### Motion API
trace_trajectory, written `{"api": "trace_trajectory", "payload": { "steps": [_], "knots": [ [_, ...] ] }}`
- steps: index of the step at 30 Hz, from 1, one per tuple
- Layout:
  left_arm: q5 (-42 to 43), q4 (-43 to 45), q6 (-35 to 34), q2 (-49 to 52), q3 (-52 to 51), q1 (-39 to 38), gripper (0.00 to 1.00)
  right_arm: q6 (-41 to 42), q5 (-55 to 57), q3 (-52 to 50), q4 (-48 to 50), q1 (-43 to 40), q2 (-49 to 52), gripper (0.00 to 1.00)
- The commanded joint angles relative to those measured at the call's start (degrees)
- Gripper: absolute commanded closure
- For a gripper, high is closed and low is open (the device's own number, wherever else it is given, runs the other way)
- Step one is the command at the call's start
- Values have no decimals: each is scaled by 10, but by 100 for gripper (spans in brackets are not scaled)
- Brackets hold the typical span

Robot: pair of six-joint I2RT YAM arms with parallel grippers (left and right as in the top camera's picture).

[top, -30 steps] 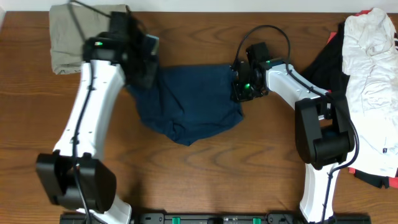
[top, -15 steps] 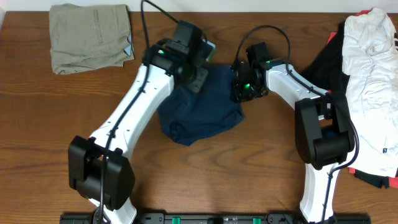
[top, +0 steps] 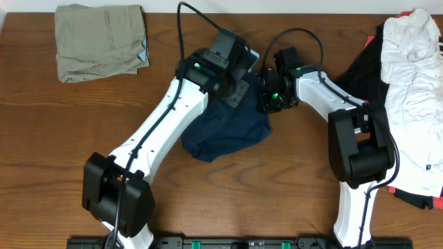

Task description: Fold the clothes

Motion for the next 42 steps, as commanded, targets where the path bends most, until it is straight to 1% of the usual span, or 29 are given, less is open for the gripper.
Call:
{"api": "trace_trajectory", "payload": {
  "steps": [1, 5, 9, 11, 17, 18, 19, 20, 22, 23, 26, 29, 32, 33, 36, 39, 42],
  "knots": [
    [8, 5, -12, 1, 12, -5, 94, 8, 5, -7, 0, -2, 5, 99],
    [13, 3, -16, 18, 12, -5, 94, 8, 4, -7, 0, -2, 5, 99],
    [56, 5, -16, 45, 11, -7, 94, 13, -1, -7, 7, -4, 4, 99],
    [64, 5, -16, 57, 11, -10, 94, 19, -22, -7, 26, -10, -4, 99],
    [66, 9, -16, 80, 11, -28, 93, 49, -74, 16, 68, -53, -68, 99],
    [66, 10, -16, 80, 11, -31, 86, 51, -77, 20, 71, -62, -82, 99],
    [66, 12, -16, 80, 11, -35, 62, 57, -77, 24, 73, -72, -99, 99],
    [66, 14, -16, 80, 11, -37, 29, 60, -77, 26, 78, -83, -117, 97],
    [66, 18, -16, 80, 11, -38, 5, 68, -75, 27, 88, -105, -153, 94],
    [66, 19, -16, 80, 11, -38, 2, 71, -75, 27, 91, -115, -169, 91],
    [66, 19, -16, 77, 11, -38, 2, 72, -74, 27, 96, -152, -213, 83],
    [66, 8, -16, 73, 11, -38, 2, 72, -74, 27, 94, -177, -232, 80],
    [66, -24, -14, 76, 9, -40, 2, 72, -75, 26, 85, -189, -233, 80],
    [66, -35, -6, 76, 6, -41, 2, 71, -72, 26, 79, -190, -230, 79],
    [56, -76, 62, 85, -9, -43, 2, 63, -68, 26, 63, -188, -229, 78],
    [9, -113, 92, 100, -21, -43, 2, 61, -55, 26, 58, -184, -229, 78],
    [-10, -139, 132, 112, -26, -43, 2, 61, -55, 26, 57, -182, -229, 77]
  ]
}}
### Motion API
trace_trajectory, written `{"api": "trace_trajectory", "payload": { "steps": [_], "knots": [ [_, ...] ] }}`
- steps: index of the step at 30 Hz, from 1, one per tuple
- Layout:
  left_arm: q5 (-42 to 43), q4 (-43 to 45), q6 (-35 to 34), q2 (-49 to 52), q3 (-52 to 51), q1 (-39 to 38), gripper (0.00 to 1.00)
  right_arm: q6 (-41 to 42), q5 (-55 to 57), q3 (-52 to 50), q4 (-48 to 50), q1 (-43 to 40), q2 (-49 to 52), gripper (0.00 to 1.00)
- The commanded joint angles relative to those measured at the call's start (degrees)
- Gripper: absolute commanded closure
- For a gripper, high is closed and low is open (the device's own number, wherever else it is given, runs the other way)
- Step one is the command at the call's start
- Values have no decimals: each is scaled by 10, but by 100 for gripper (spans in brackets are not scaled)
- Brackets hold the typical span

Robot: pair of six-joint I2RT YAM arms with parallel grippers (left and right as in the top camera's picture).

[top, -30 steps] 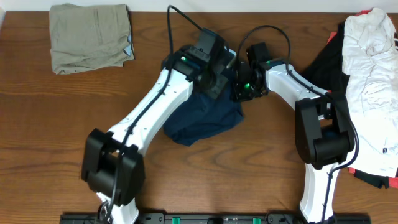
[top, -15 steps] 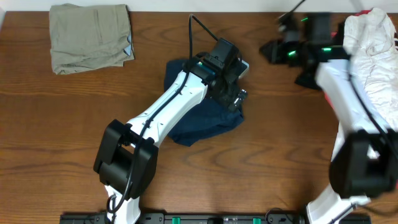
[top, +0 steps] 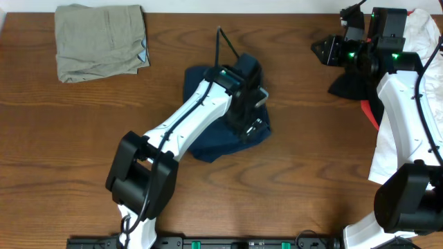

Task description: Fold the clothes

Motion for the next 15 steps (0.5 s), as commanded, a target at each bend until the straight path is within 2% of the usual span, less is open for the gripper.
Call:
{"api": "trace_trajectory", "payload": {
  "steps": [1, 4, 9, 15],
  "knots": [
    [-35, -12, 80, 25, -17, -1, 2, -5, 3, 0, -1, 6, 2, 77],
    [-49, -4, 129, 35, -29, 0, 2, -5, 3, 0, -8, 6, 2, 77],
    [-138, 14, 127, 65, -35, 11, 2, -5, 22, 0, -26, 6, 2, 77],
    [-161, 0, 127, 106, -35, 45, 2, -11, 40, 0, -48, 6, 2, 78]
  ]
}}
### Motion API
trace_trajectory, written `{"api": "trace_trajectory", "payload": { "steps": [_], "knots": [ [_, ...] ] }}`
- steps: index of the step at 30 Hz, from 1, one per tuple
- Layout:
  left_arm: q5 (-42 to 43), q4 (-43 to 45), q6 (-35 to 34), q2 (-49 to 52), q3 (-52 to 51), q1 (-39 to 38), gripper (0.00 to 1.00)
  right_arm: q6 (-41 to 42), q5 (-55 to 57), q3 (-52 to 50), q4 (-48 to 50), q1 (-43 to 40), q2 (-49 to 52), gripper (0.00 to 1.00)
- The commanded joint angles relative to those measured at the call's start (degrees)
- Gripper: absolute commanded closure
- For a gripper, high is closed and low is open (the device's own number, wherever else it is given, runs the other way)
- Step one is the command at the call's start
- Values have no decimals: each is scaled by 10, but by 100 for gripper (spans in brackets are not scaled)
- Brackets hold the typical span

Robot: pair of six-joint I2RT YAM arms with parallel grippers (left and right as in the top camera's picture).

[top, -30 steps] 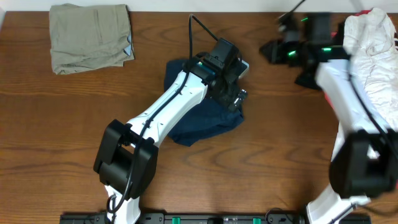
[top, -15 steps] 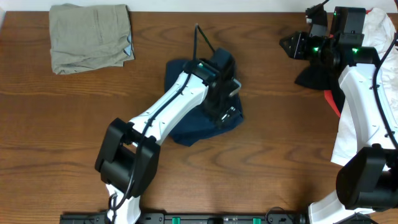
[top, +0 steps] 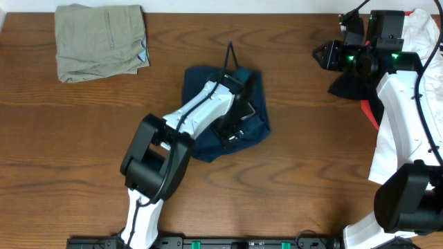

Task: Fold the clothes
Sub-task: 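Grasp the folded navy shorts bundle with the left gripper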

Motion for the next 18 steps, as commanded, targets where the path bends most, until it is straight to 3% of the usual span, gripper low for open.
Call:
{"api": "trace_trajectory", "payload": {
  "steps": [1, 11, 18],
  "knots": [
    [-51, -13, 12, 29, -5, 30, 2, -10, 16, 0, -4, 5, 2, 78],
    [-276, 56, 12, 33, 4, 102, 2, -9, 30, 0, -7, 5, 2, 78],
    [-249, 66, 12, 16, 51, 88, 2, -10, 30, 0, -9, 5, 2, 78]
  ]
}}
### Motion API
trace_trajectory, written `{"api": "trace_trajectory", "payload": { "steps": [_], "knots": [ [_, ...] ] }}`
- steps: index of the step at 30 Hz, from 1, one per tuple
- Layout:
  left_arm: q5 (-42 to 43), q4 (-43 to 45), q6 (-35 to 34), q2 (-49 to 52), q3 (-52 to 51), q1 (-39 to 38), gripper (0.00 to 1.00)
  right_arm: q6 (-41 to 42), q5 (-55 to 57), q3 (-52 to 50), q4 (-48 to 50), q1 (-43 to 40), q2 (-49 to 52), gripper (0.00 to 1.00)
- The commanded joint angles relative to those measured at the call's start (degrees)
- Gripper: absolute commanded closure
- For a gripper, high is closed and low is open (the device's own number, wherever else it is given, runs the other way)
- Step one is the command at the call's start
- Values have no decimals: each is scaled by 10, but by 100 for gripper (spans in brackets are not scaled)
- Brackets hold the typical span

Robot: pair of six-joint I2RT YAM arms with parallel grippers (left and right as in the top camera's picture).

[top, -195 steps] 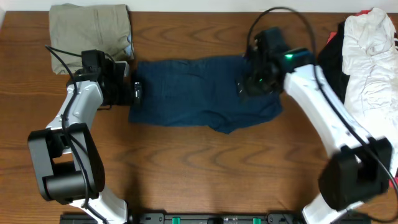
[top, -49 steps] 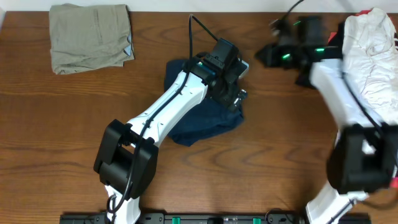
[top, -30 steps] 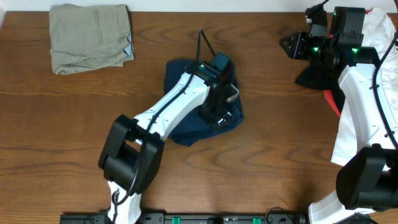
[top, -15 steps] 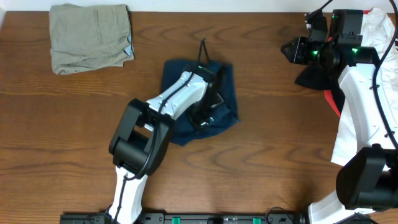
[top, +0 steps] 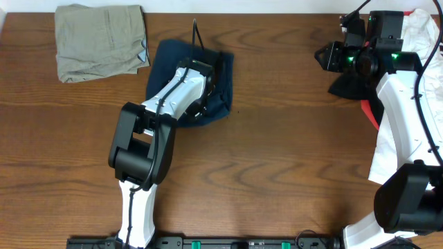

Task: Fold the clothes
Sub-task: 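Grasp the folded navy shorts bundle with the left gripper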

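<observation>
A folded navy garment (top: 168, 61) lies on the table just right of the khaki one. My left gripper (top: 200, 108) rests on the navy garment's lower right part, with the arm lying across it. Its fingers are mostly hidden under the wrist, and they seem shut on the cloth. My right gripper (top: 320, 54) hangs at the far right of the table, pointing left, open and holding nothing. A pile of unfolded clothes (top: 408, 48), white on top with black and red beneath, lies along the right edge.
A folded khaki garment (top: 100, 40) sits at the back left corner. The right arm's base and links (top: 401, 138) stand over the clothes pile. The wooden table (top: 277, 173) stretches between the two arms.
My left gripper has moved up and to the left, and the navy garment has moved with it, from the table's middle to beside the khaki garment. The right arm has stayed still.
First both grippers met at the navy garment's upper right part in the middle of the table. Then the right gripper was back at the far right while the left one rested on the folded garment's lower right edge. Now the garment lies beside the khaki one.
</observation>
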Motion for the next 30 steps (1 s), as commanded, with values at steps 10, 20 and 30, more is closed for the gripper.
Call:
{"api": "trace_trajectory", "payload": {
  "steps": [10, 20, 30],
  "knots": [
    [181, 28, -104, -65, 89, -53, 2, -18, 7, 0, -18, 7, 2, 76],
    [286, 67, -198, -70, 110, -39, 2, -26, 9, -1, -27, 8, 2, 72],
    [289, 123, -229, -11, 110, -5, 2, -26, 9, -1, -25, 8, 2, 64]
  ]
}}
